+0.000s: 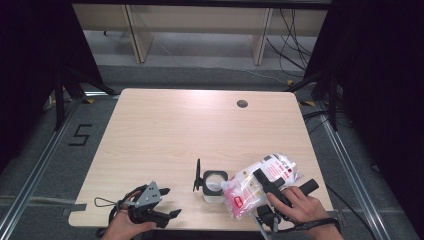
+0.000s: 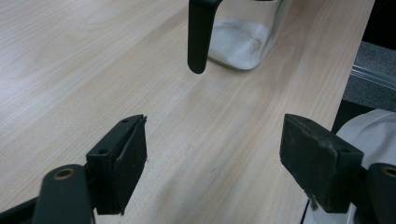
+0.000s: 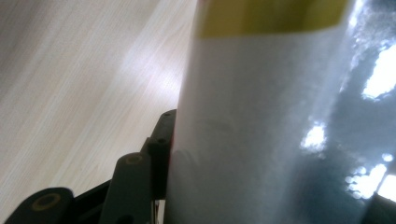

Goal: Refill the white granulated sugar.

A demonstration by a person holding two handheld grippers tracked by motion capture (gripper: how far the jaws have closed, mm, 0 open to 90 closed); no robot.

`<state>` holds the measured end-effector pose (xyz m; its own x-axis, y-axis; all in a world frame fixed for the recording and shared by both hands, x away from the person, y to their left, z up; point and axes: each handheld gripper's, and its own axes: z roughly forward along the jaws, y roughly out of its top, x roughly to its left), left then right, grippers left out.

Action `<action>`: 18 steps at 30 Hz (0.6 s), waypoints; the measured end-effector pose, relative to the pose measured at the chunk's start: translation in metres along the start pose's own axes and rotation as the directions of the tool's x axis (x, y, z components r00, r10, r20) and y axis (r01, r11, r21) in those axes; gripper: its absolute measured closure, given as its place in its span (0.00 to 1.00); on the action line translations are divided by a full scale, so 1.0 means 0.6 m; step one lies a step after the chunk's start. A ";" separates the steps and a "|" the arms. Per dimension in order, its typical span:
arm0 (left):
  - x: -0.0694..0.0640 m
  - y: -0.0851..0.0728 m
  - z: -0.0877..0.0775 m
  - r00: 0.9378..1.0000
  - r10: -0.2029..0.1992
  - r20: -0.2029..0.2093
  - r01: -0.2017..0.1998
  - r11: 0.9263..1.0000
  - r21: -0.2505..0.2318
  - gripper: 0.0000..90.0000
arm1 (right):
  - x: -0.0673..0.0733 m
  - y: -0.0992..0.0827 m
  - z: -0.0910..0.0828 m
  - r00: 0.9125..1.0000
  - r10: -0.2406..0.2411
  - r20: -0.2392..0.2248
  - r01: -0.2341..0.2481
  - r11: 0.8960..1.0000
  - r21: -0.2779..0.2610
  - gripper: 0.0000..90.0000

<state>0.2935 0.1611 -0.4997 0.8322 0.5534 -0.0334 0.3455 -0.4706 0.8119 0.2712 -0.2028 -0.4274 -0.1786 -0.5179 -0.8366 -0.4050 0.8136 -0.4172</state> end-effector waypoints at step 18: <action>-0.001 0.000 -0.001 1.000 -0.006 -0.002 0.006 1.000 0.005 0.25 | -0.001 0.000 -0.001 1.000 -0.011 0.000 0.011 1.000 0.007 0.61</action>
<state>0.2930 0.1612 -0.4994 0.8292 0.5576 -0.0375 0.3531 -0.4706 0.8086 0.2709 -0.2024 -0.4267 -0.1741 -0.5267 -0.8320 -0.4004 0.8098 -0.4289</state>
